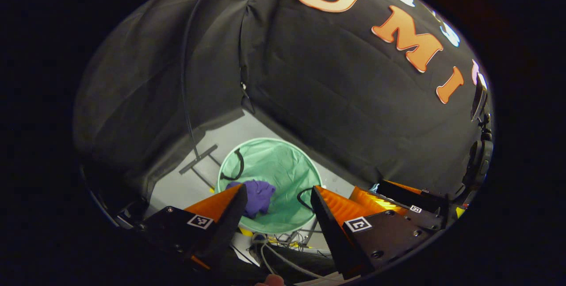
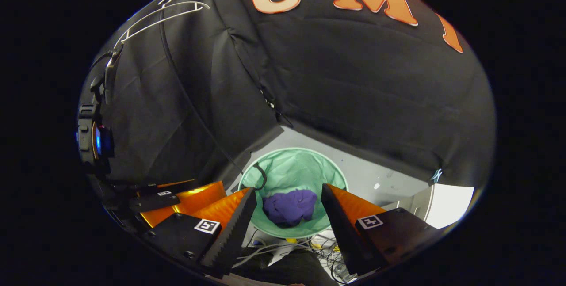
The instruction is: Grasp the clothes on the hanger with both hands and then place them into the laundry hamper below.
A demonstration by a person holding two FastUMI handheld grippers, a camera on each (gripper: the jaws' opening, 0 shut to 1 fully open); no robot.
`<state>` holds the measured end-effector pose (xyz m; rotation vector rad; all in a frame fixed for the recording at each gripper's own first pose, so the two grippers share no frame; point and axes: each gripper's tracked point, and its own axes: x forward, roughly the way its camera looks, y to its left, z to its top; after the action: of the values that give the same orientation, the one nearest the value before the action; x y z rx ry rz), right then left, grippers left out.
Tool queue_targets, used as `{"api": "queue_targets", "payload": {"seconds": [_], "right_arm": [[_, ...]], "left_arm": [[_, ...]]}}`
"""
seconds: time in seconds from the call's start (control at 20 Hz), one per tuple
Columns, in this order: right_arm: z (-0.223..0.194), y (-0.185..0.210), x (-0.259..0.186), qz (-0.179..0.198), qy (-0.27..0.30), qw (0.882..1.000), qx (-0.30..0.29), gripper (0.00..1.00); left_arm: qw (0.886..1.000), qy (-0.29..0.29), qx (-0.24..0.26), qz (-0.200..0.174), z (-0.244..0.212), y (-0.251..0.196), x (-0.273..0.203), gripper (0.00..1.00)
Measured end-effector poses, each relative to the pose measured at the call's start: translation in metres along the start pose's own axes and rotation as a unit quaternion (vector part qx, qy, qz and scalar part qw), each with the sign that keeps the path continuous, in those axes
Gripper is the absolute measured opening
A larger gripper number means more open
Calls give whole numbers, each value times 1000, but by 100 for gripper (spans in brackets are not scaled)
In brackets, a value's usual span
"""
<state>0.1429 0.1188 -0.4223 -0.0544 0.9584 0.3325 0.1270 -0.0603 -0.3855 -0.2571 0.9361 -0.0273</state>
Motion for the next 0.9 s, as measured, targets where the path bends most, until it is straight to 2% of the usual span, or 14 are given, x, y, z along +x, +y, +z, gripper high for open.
{"api": "queue_targets", "payload": {"seconds": [0.15,0.25,0.55,0.75,0.9], "right_arm": [[40,7,-25,8,-51,999,4,97],[69,14,-44,15,-89,996,15,98],[134,15,-96,12,-177,984,-12,97],[168,15,-134,3,-249,968,-18,97],[195,10,-164,-6,-311,950,-12,100]], "left_arm": [[998,-52,24,3,38,-2,-25,93],[995,-99,20,-3,69,-8,-43,93],[969,-239,57,5,150,-17,-116,92],[952,-302,48,0,184,-27,-160,92],[937,-349,22,-6,211,-32,-187,91]]}}
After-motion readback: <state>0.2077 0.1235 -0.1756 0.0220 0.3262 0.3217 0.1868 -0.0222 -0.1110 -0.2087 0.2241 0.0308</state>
